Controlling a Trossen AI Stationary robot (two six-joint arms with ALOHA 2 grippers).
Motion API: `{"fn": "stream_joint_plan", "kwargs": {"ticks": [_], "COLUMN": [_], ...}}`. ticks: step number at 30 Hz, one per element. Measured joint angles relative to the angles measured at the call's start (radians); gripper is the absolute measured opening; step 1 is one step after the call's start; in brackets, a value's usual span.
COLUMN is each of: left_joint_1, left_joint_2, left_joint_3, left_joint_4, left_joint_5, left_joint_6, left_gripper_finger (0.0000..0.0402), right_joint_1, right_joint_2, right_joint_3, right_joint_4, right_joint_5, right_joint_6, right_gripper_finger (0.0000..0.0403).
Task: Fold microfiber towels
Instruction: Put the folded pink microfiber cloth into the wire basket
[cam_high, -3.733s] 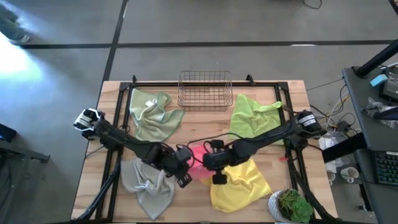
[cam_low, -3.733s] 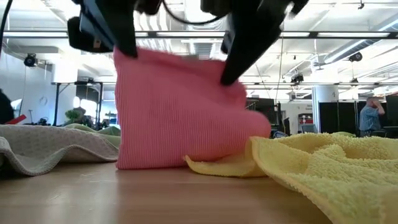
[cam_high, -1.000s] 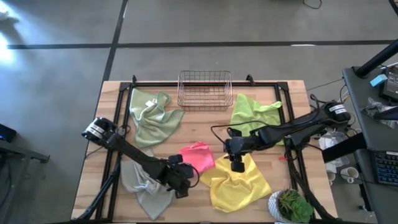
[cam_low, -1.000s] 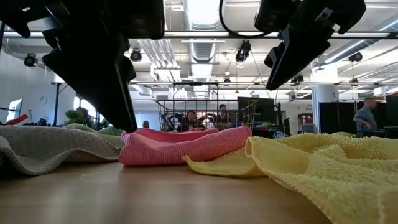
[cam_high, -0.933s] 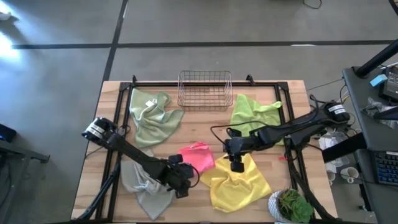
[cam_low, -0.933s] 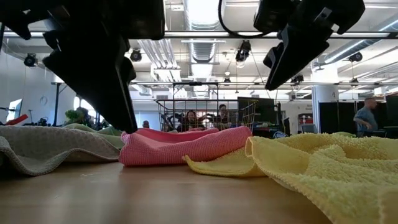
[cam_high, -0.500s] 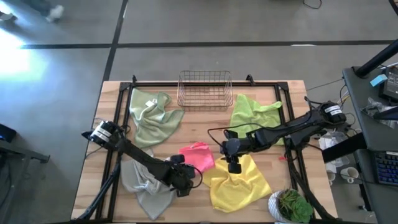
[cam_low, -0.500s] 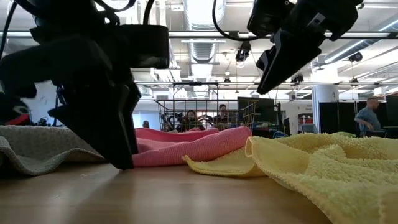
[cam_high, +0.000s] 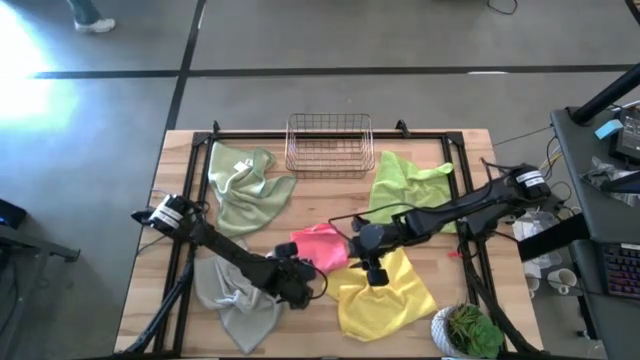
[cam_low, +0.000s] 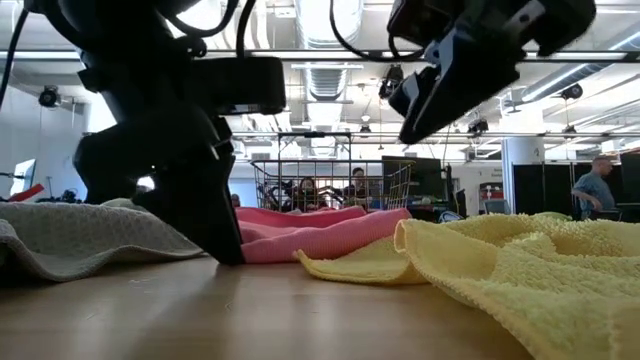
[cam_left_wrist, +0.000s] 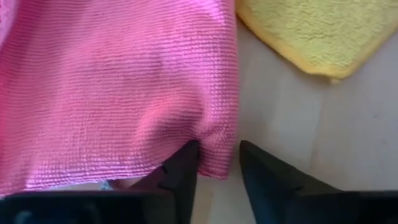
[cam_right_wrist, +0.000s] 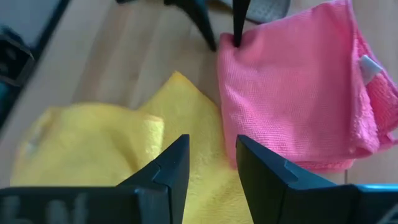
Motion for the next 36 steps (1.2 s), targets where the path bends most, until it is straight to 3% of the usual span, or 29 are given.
{"fn": "stream_joint_plan", "kwargs": {"ticks": [6, 19, 26, 36], "left_joint_1": [0.003, 0.037, 0.068, 0.121], "left_joint_2": [0.000, -0.044, -0.081, -0.093], "left_joint_3": [-0.001, -0.001, 0.001, 0.002], "left_joint_4": [-0.003, 0.026, 0.027, 0.028], "left_joint_5": [-0.010, 0.084, 0.150, 0.239], "left_joint_6": [0.000, -0.089, -0.166, -0.187], "left_gripper_finger": [0.0009, 0.0002, 0.0001, 0.0000], "right_joint_1": [0.000, 0.000, -0.001, 0.000], "right_joint_2": [0.065, 0.168, 0.202, 0.207], "right_joint_3": [0.000, 0.000, 0.000, 0.001], "right_joint_4": [0.053, 0.133, 0.154, 0.134], "right_joint_5": [0.001, 0.013, 0.139, 0.142], "right_joint_6": [-0.098, -0.222, -0.235, -0.245], "right_gripper_finger": [0.0121, 0.0121, 0.0121, 0.0121]}}
